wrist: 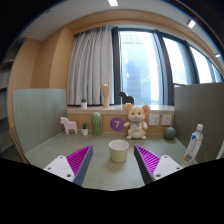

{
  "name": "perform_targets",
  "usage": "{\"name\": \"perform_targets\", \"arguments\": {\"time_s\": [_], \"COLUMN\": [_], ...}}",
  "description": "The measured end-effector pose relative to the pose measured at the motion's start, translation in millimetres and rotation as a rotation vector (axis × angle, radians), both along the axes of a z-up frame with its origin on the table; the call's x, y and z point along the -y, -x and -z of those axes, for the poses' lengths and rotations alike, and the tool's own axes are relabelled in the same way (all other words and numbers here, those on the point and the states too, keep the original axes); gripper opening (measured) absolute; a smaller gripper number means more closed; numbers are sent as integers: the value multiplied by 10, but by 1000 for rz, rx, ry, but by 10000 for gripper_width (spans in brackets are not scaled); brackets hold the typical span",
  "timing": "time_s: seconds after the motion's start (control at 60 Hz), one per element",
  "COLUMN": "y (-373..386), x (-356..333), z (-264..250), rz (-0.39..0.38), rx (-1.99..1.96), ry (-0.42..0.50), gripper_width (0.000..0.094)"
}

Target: Pour water

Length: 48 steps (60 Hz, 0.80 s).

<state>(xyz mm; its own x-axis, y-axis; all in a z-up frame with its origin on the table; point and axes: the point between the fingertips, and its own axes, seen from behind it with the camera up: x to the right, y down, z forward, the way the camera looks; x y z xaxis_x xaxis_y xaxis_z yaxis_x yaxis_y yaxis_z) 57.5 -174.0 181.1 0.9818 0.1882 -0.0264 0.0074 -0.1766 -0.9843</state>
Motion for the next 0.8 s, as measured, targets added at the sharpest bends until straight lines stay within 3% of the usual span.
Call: {"name": "perform_targets", "arguments": {"time_s": [0.233,0.533,0.8], "y": [-518,-2192,-3154], "x": [29,98,-270], "z": [484,931,868], "rz": [51,306,429], "rx": [15,54,58], "ry": [32,50,21], "gripper_width": [840,841,824]}}
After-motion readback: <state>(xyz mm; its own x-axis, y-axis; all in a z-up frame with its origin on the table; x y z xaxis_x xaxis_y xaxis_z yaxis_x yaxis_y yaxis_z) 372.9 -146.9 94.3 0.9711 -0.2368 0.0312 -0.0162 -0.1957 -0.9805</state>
